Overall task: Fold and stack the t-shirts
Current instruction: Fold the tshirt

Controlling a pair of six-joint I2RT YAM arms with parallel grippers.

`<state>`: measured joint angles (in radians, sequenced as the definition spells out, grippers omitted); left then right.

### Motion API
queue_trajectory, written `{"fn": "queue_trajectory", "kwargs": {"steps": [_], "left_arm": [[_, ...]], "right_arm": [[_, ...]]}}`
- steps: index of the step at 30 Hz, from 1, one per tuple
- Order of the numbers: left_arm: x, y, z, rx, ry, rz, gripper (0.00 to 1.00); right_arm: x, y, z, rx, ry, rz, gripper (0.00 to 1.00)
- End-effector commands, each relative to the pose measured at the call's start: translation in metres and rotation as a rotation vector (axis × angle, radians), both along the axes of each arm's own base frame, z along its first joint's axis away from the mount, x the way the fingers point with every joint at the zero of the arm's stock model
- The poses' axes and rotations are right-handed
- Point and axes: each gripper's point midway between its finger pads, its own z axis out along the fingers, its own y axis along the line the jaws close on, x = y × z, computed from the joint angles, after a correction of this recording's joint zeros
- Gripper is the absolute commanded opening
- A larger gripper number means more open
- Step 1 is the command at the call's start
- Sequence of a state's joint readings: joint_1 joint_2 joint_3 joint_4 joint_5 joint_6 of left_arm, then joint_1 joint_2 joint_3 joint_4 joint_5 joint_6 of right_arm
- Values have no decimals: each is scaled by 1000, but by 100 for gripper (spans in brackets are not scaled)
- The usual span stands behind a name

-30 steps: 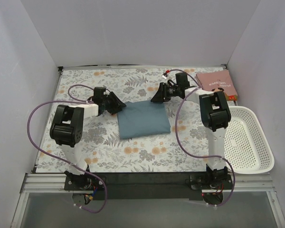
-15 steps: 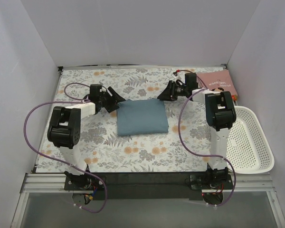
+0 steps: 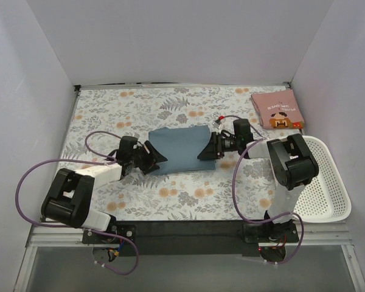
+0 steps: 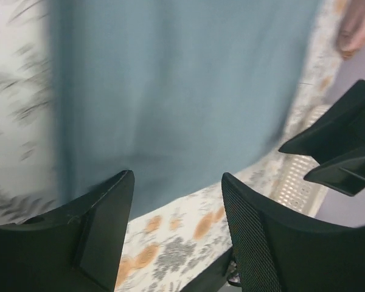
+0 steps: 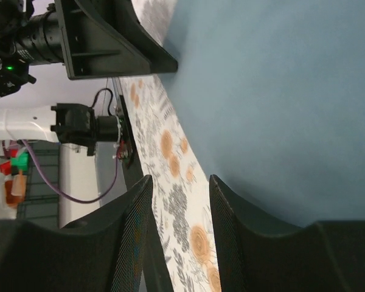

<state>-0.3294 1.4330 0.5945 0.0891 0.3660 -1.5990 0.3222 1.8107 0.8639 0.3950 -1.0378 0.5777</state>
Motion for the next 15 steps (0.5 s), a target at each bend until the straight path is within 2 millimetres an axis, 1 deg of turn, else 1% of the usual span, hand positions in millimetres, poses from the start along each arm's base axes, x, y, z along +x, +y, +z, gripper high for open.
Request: {"fn": "queue_trajectory", "kwargs": {"steps": [1, 2, 3, 4, 5, 7, 8, 9, 10, 11, 12, 13, 14, 15], "left_arm": [[-16, 20, -29, 33, 68, 111, 57], [-17, 25, -33, 46, 70, 142, 54], [-19, 28, -36, 37, 90, 176, 53], [-25, 36, -43, 36, 116, 204, 53], [-26, 39, -44, 26, 126, 226, 52], [-26, 47, -39, 8, 126, 260, 52], [-23, 49, -30, 4, 98, 268, 52], [-19, 54, -26, 20, 79, 286, 51], [-22, 58, -25, 53, 77, 281, 52], [-15, 58, -14, 59, 40, 279, 52], [-16, 61, -6, 75, 22, 277, 53], [-13, 63, 0, 100, -14, 263, 55], [-5, 62, 14, 108, -57, 251, 57], [-4, 62, 21, 138, -72, 243, 58]], "right_arm": [[-17, -9, -32, 4, 34, 23, 49], [-18, -14, -46, -11, 59, 10, 49], [-22, -18, -55, -24, 65, 3, 48], [-21, -21, -63, -41, 70, -12, 48], [-21, -26, -72, -52, 88, -27, 47], [-23, -30, -74, -47, 103, -26, 46], [-21, -30, -67, -43, 84, -31, 46], [-20, -30, -62, -42, 66, -35, 46], [-17, -31, -57, -49, 47, -51, 46], [-13, -30, -42, -39, 9, -61, 46], [-10, -30, -34, -40, -16, -73, 46], [-2, -32, -22, -64, -42, -114, 46], [3, -34, -17, -91, -80, -128, 46], [7, -37, -15, -126, -97, -149, 46]]}}
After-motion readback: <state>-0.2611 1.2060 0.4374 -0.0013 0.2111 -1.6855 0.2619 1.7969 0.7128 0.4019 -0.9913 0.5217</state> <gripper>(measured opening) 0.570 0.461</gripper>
